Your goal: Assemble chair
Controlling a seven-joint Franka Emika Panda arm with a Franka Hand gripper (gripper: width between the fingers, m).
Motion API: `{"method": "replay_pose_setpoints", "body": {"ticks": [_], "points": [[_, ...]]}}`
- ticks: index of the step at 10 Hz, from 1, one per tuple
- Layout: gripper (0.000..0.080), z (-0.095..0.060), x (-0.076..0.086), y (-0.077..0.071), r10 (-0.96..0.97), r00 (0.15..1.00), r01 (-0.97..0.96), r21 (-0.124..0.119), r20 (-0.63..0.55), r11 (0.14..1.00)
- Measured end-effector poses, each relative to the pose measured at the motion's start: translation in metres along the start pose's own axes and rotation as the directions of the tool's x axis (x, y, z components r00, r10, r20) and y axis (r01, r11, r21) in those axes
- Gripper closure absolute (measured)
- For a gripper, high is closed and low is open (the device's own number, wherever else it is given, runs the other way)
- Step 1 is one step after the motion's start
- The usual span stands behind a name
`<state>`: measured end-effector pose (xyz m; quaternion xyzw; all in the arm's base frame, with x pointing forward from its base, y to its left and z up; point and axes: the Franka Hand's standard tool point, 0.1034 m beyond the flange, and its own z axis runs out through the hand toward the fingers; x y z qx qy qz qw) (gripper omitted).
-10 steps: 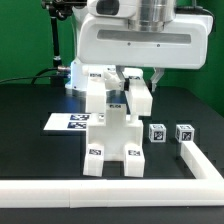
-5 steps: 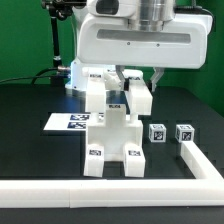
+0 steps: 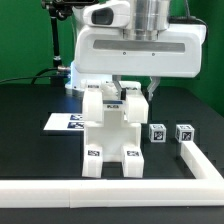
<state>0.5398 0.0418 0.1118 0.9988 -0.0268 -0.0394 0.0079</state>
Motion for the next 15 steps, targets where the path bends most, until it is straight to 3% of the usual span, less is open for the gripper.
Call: {"method": "replay_pose_setpoints", "body": {"ticks": [4, 10, 11, 12, 15], "points": [[0.0515, 0.014, 0.009, 0.003, -0.006, 0.999, 0.006, -0.007, -0.044, 1.000], [0.0515, 0.013, 0.015, 0.003, -0.006, 0.997, 0.006, -0.006, -0.080, 1.000], [0.0322, 0.013, 0.015, 0.003, -0.006, 0.997, 0.006, -0.006, -0.080, 1.000], [0.0207, 0.013, 0.015, 0.003, -0.007, 0.997, 0.006, -0.006, -0.079, 1.000], [0.0153, 0.013, 0.015, 0.003, -0.007, 0.997, 0.006, -0.006, -0.079, 1.000]]}}
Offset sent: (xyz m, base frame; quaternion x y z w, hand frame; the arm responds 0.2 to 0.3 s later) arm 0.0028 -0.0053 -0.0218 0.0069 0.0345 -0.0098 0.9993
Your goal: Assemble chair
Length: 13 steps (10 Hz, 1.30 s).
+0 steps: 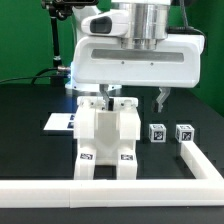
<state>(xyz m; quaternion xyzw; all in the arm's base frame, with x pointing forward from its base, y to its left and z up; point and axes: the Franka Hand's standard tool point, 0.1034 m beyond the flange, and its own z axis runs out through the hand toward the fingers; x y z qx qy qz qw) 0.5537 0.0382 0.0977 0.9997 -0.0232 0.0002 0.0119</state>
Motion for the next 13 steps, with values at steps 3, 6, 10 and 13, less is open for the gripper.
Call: {"method": "replay_pose_setpoints", "body": {"ticks": [3, 6, 10, 13], "points": [[0.0151, 0.000, 0.000, 0.000, 0.000, 1.000, 0.000, 0.000, 0.000, 1.000], [0.0151, 0.000, 0.000, 0.000, 0.000, 1.000, 0.000, 0.000, 0.000, 1.000], [0.0151, -0.050, -0.032, -0.049, 0.006, 1.000, -0.007, 0.026, 0.019, 1.000], [0.0151, -0.057, -0.058, -0.100, -0.037, 0.999, 0.037, 0.027, -0.014, 0.999]]}}
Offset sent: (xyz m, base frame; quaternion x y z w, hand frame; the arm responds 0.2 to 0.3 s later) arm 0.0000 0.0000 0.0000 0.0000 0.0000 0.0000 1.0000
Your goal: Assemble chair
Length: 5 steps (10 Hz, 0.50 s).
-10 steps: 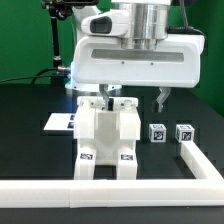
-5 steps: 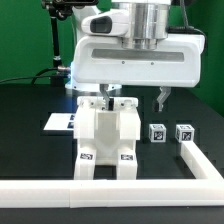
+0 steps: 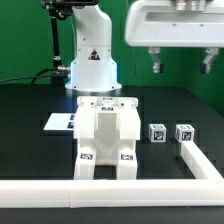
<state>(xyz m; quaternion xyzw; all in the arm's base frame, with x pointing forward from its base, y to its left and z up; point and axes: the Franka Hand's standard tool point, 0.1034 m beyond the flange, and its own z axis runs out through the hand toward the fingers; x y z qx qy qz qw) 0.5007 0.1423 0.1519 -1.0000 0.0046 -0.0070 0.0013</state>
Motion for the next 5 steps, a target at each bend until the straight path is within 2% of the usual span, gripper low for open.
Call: {"method": "replay_pose_setpoints", "body": {"ticks": [1, 4, 5], "points": [[0.0151, 0.000, 0.003, 0.007, 0.002, 1.000, -0.002, 0.001, 0.000, 1.000], [0.0151, 0.005, 0.001, 0.007, 0.003, 1.000, -0.003, -0.001, -0.001, 1.000], [0.0151, 0.025, -0.011, 0.004, -0.003, 1.000, 0.003, -0.008, 0.009, 1.000]]}}
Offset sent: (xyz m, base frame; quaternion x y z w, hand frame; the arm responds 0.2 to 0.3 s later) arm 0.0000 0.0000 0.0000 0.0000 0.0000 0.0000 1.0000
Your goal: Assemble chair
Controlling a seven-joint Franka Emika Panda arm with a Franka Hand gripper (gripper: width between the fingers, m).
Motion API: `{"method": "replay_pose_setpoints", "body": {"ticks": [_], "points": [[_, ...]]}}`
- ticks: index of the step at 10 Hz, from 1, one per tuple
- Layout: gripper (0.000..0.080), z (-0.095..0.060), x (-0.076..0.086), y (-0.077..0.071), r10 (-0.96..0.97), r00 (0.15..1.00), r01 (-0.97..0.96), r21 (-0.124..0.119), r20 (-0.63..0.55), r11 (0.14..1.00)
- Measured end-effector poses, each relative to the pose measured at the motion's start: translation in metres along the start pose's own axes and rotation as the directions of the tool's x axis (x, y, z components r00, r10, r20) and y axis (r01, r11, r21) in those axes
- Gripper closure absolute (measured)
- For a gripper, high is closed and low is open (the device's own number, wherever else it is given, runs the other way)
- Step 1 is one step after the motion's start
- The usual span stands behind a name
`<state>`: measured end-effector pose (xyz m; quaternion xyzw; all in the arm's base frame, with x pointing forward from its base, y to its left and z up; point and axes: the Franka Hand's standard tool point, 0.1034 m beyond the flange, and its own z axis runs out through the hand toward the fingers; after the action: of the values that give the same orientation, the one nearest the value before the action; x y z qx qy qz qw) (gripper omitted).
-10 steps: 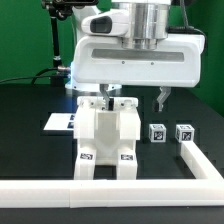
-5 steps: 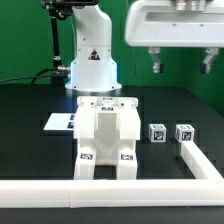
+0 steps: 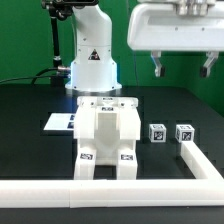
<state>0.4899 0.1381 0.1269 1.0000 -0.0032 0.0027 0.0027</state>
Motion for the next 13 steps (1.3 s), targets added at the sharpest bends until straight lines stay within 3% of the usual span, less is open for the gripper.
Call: {"method": "replay_pose_setpoints", "body": {"ticks": [2, 3, 5, 8, 13], "points": [[0.0151, 0.034, -0.010, -0.022, 0.017, 0.999, -0.017, 0.000, -0.028, 1.000], [0.0151, 0.052, -0.009, -0.020, 0.017, 0.999, -0.018, -0.003, -0.043, 1.000], [0.0151, 0.057, -0.015, -0.034, 0.071, 0.995, -0.070, 0.017, -0.066, 0.997], [0.0151, 0.059, -0.016, -0.032, 0.050, 0.997, -0.049, 0.013, -0.062, 0.999], [0.0151, 0.096, -0.046, -0.041, 0.027, 1.000, -0.027, -0.006, -0.006, 1.000]]}}
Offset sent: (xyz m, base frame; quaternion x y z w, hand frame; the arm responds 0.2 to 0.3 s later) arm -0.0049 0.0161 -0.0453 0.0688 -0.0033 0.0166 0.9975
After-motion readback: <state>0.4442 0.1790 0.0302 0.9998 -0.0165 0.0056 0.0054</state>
